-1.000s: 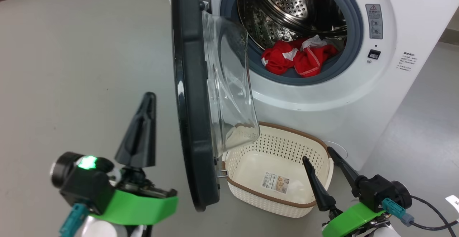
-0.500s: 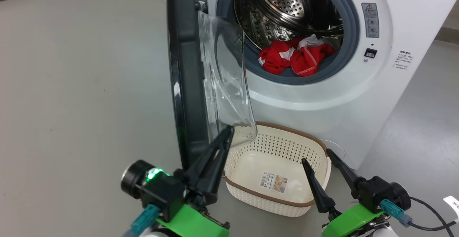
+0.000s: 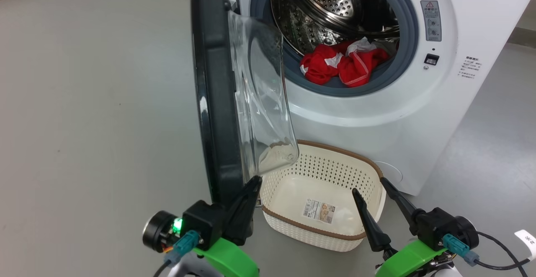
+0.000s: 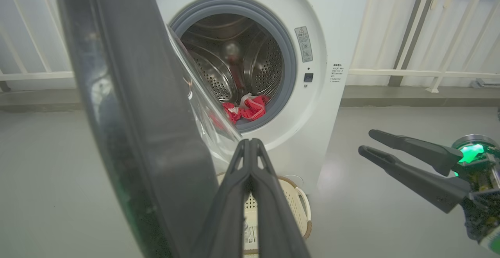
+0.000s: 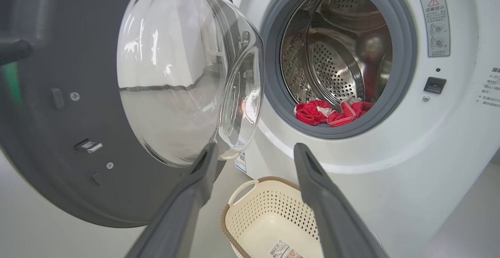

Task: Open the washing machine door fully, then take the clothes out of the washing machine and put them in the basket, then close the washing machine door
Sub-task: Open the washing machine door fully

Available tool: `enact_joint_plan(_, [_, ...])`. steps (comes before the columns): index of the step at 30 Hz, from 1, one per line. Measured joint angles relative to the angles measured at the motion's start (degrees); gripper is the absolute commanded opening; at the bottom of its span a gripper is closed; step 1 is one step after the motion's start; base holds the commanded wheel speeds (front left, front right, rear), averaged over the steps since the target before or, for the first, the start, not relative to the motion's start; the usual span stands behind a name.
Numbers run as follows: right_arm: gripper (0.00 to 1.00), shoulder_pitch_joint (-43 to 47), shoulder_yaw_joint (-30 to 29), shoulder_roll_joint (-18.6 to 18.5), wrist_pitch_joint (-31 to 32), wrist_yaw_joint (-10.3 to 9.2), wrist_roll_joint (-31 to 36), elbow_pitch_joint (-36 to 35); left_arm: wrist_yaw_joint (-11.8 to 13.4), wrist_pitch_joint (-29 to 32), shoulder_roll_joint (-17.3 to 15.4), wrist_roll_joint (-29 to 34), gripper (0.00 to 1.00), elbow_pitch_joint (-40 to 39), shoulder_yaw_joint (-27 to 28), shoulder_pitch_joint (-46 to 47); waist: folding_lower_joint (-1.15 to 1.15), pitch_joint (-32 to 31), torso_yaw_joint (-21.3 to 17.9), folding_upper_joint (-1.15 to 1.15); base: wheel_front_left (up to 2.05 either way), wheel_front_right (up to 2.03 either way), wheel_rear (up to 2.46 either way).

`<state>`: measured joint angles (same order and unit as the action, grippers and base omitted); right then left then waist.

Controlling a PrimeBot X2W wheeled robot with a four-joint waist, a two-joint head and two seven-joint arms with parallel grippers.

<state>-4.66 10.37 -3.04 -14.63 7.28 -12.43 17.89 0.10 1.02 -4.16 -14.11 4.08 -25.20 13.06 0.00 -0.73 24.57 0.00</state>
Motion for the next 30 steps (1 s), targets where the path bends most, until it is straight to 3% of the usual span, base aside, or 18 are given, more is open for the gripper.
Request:
enact_joint_plan(14, [1.0,0.0,0.43,0.0,0.0,0.0,0.0,0.76,1.97,-0.69,-0.3,-0.67,0.0,3.74,2.02,-0.29,0.0,0.15,1.6,0.0,0.0,0.0,0.0])
enact_joint_plan(30, [1.0,-0.08,1.49,0.0,0.0,0.0,0.38,2.04,8.5,-1.03,-2.14,-4.33,0.0,2.21,10.6,-1.82,0.0,1.63,3.5,0.0,0.0,0.0,0.0])
